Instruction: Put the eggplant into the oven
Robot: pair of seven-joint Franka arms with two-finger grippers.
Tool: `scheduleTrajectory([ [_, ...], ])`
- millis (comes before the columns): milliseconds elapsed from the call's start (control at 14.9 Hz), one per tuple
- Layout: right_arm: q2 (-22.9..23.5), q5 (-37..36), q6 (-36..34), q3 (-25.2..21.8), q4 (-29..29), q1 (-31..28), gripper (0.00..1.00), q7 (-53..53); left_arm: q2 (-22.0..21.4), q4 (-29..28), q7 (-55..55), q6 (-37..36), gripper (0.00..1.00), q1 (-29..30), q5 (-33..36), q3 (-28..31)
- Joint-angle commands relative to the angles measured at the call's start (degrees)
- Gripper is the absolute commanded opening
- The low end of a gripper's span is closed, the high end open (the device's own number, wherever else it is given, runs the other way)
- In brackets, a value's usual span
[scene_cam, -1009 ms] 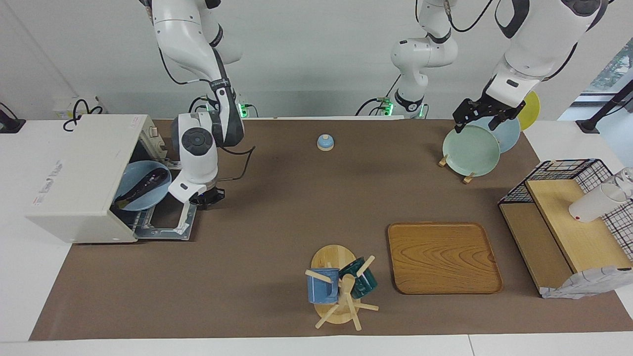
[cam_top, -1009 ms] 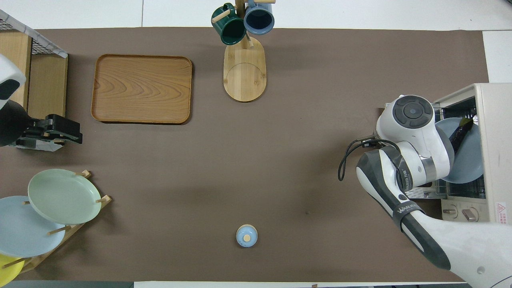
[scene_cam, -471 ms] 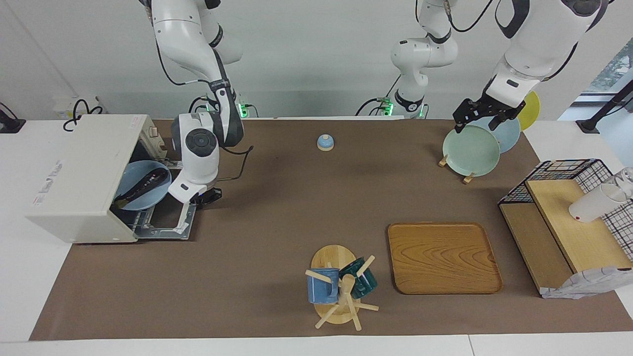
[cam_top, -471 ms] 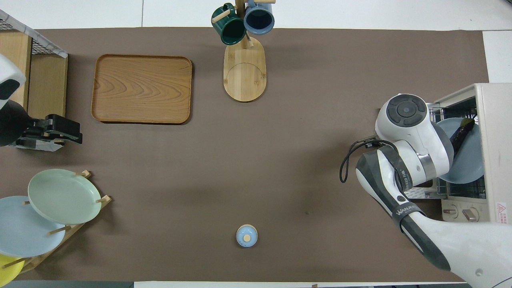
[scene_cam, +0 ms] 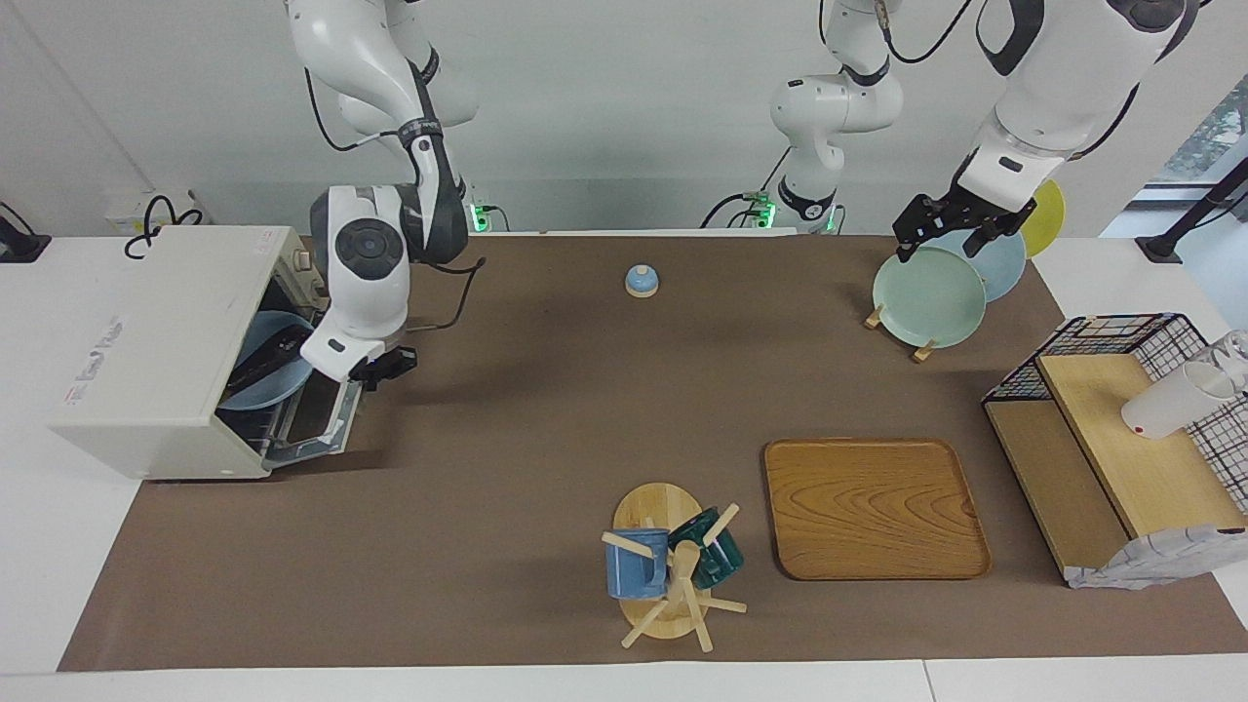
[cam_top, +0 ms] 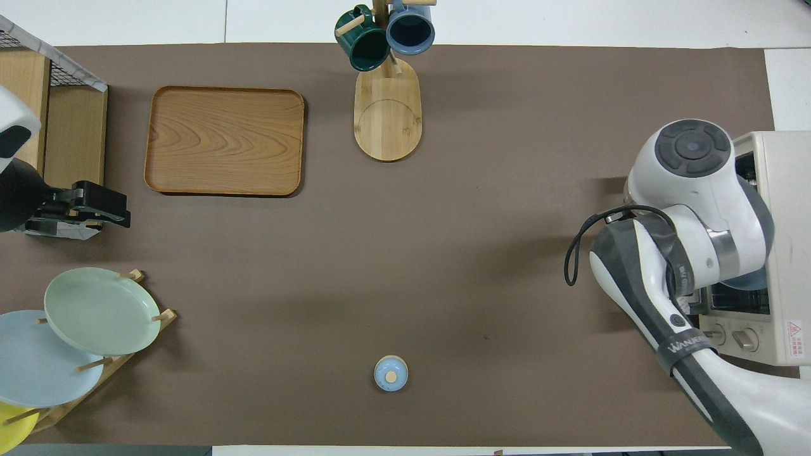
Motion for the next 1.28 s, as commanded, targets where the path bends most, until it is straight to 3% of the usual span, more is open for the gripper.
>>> scheduleTrajectory([
  [0,-0.99,-3.18,0.13,-1.63,0.95,-5.57,0.00,-5.76,-0.55,0.34,0.39,-1.21,1.00,0.64,0.85,-0.54],
  [336,-2.05,-0.55,-0.66,-1.81,2.62,-11.37,0.00,-16.29,-0.55,0.34,0.31,-1.21,1.00,0.64,0.85,-0.54],
  [673,-2.14,0.68,-4.60,-2.16,4.99,-11.90,0.00,-17.10,-0.55,0.34,0.31,-1.21,1.00,0.64,0.85,-0.45],
  [1211,-1.52,12.88,-21.82,-0.85,21.59,-11.02,0.00,-16.05,-0.55,0.34,0.31,-1.21,1.00,0.64,0.85,-0.54],
])
